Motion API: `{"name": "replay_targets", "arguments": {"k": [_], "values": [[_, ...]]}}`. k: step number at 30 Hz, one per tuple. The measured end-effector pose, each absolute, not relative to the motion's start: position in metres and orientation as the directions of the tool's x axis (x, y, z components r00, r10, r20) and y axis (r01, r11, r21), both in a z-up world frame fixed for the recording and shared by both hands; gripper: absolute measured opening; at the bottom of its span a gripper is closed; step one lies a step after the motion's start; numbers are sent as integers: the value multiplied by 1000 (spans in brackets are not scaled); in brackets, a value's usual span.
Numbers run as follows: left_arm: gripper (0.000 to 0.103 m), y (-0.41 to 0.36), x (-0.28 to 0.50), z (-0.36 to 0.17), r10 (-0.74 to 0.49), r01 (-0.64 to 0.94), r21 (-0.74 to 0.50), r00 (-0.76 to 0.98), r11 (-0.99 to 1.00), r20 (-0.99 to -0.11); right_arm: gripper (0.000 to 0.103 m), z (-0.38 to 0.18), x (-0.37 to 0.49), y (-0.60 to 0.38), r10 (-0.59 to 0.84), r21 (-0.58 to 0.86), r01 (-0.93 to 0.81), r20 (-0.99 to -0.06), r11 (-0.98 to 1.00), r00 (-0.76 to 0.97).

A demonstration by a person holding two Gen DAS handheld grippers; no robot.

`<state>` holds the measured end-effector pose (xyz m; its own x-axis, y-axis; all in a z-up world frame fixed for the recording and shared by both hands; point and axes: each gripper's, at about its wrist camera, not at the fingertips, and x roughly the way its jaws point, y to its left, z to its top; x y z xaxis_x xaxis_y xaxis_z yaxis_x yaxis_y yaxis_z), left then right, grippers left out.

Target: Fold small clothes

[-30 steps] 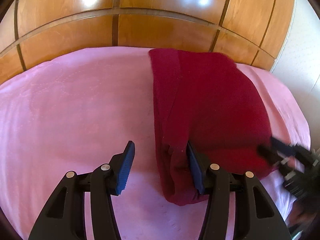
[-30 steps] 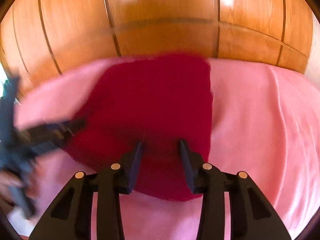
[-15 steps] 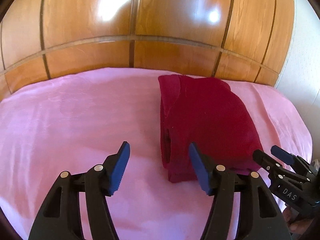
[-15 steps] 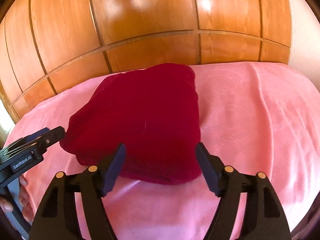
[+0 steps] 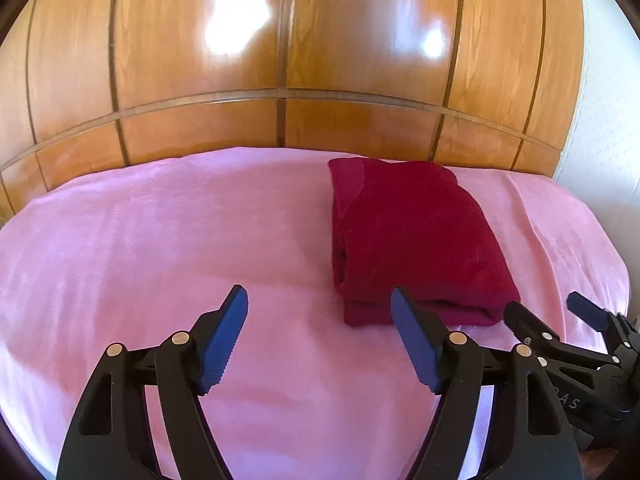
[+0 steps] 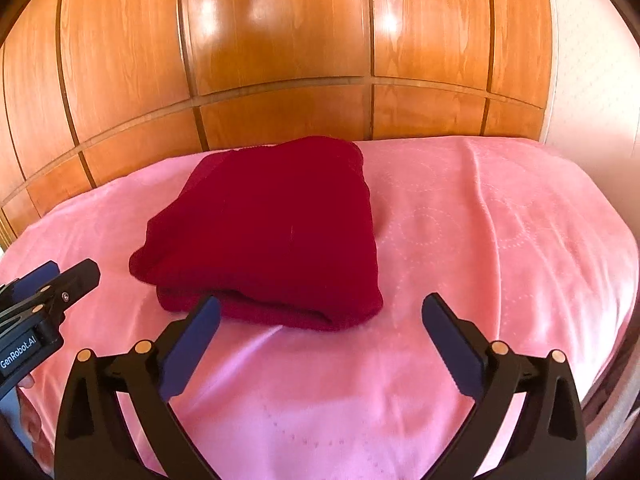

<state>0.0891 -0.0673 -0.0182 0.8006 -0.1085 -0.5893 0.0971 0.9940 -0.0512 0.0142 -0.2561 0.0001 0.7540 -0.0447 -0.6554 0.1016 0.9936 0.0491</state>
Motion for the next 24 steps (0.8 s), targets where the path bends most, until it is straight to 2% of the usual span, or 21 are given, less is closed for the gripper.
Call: {"name": "replay_targets", "arguments": {"k": [1, 6, 8, 24], "values": [[80, -66, 86, -20, -102, 91, -48, 800, 995, -591, 100, 1, 11, -255, -58, 37, 109, -652, 993, 756], [80, -60, 71, -33, -72, 69, -28, 801, 997, -594, 101, 1, 2, -252, -108, -6, 138, -657, 990, 746], [91, -57, 68, -36, -62, 56, -29, 799, 998, -598, 101, 3, -1, -251, -124, -13, 153, -653, 988, 747], [94, -64, 61, -37, -50, 57, -6, 803, 998, -594, 101, 1, -7, -242, -138, -34, 152, -647, 988, 750]]}}
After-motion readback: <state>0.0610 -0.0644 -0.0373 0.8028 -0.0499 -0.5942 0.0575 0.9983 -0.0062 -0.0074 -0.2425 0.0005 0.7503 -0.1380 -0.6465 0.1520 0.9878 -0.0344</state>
